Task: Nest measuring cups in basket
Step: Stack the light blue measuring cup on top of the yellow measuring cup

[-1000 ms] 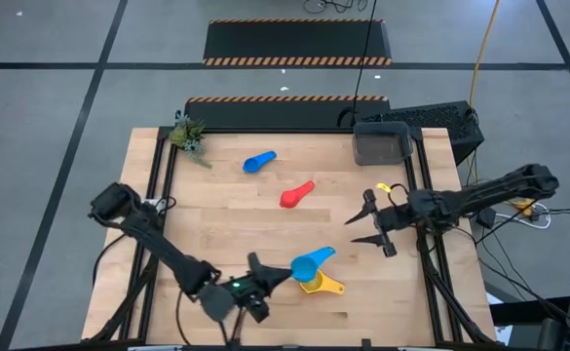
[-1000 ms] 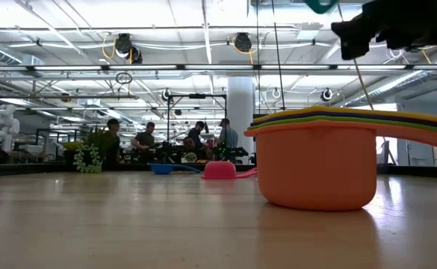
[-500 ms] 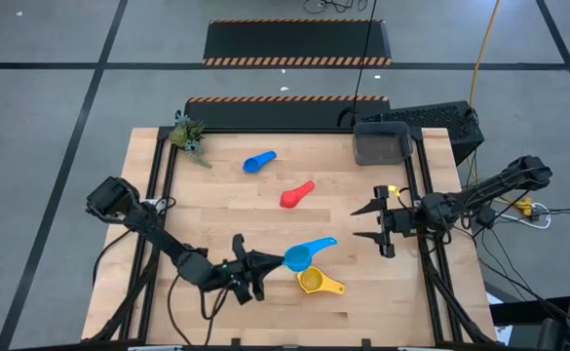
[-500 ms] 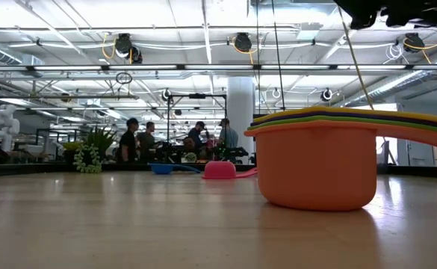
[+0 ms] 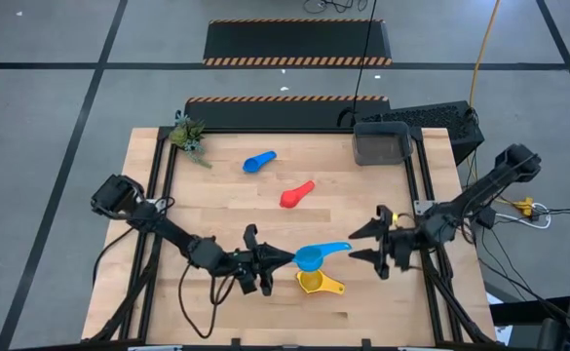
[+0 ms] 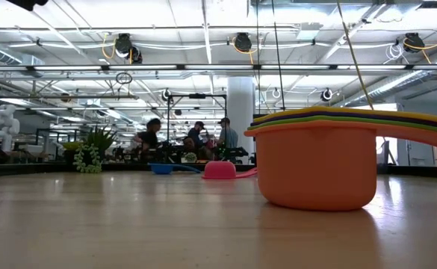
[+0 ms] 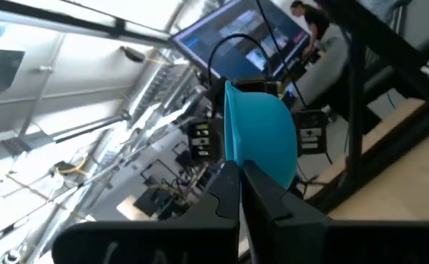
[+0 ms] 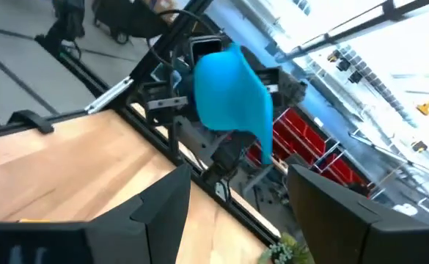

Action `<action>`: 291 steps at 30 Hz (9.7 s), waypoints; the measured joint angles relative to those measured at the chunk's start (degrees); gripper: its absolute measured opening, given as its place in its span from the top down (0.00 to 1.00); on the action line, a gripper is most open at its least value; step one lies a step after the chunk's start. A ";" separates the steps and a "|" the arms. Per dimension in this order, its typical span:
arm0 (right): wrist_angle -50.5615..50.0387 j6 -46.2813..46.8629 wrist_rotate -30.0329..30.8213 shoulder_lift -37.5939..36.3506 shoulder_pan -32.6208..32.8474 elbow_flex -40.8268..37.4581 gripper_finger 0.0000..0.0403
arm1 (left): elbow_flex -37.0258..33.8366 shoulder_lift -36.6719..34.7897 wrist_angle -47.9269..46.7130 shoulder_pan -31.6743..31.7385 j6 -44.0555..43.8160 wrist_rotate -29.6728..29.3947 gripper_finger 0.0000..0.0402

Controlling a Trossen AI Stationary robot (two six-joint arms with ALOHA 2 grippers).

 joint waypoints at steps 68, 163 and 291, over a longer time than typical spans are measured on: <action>20.81 -33.36 37.33 6.94 21.05 3.04 1.00 | 16.00 3.30 -47.78 -5.13 -67.19 -11.95 0.26; 14.76 1.48 49.29 12.92 28.17 3.03 1.00 | 33.16 31.67 -57.73 14.11 -69.72 10.25 0.83; 15.07 0.29 51.32 16.19 4.55 15.12 1.00 | 25.19 -9.21 -105.52 3.94 -94.35 -27.49 0.83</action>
